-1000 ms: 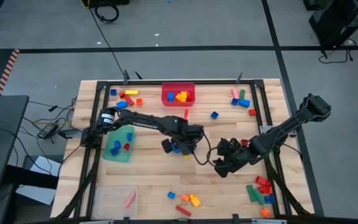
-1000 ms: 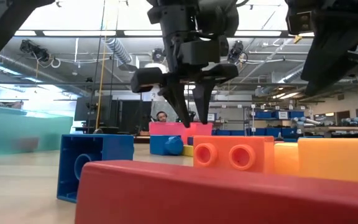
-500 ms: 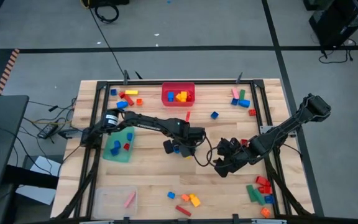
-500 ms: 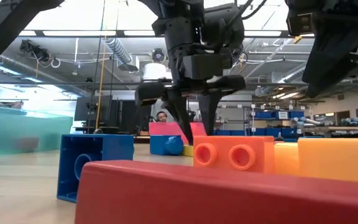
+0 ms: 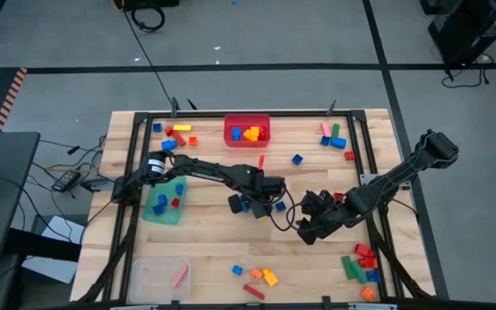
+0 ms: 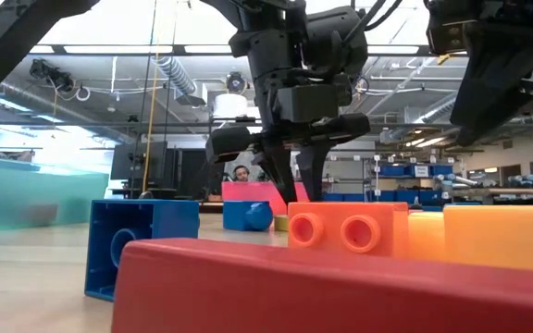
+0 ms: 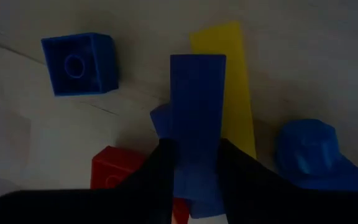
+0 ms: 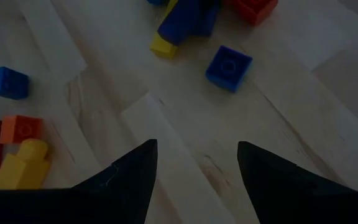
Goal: Sort blocks by size
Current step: Put the blue rectangle block into the transparent bin
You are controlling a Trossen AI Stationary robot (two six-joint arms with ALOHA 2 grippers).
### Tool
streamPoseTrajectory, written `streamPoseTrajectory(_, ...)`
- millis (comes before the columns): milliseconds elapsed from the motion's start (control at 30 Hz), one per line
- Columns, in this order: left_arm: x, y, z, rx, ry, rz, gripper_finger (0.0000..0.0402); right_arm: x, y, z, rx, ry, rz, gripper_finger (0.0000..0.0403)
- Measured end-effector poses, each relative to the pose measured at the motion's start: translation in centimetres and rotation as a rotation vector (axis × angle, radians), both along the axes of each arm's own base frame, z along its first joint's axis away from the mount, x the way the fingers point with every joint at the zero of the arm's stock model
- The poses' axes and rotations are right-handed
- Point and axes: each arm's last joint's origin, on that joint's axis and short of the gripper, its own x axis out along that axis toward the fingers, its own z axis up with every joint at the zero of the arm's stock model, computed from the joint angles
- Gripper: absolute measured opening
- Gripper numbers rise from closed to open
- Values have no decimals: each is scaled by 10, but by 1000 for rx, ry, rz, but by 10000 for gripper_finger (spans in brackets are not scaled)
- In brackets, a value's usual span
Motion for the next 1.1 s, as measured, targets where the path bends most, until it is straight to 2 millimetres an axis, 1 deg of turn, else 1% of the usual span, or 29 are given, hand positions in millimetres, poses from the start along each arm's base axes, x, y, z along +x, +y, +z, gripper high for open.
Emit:
streamPoseTrajectory(100,0,1,0,28,-4,33,93,0,0,0,-3,1,4,236)
streamPoseTrajectory(200,1,1,4,24,8,92,93,0,0,0,-9,6,12,236)
streamPoseTrajectory(267,2,2,11,19,13,121,95,-1,0,0,-14,10,19,236)
streamPoseTrajectory(367,3,5,30,3,25,199,95,-1,-1,-1,-25,21,29,236)
streamPoseTrajectory(533,-3,17,65,-94,74,518,95,-3,-12,-1,-96,79,72,236)
streamPoseTrajectory(667,-11,26,92,-229,120,894,95,-4,-21,1,-155,116,129,236)
streamPoseTrajectory(733,-18,27,98,-257,173,1030,95,-4,-22,2,-180,119,174,236)
streamPoseTrajectory(800,-24,27,103,-253,207,1125,95,-5,-22,2,-204,120,219,236)
streamPoseTrajectory(900,-32,23,110,-211,204,1231,95,-9,-24,2,-233,124,271,236)
streamPoseTrajectory(1100,-48,-1,116,-141,153,1364,95,-25,-31,2,-254,84,336,236)
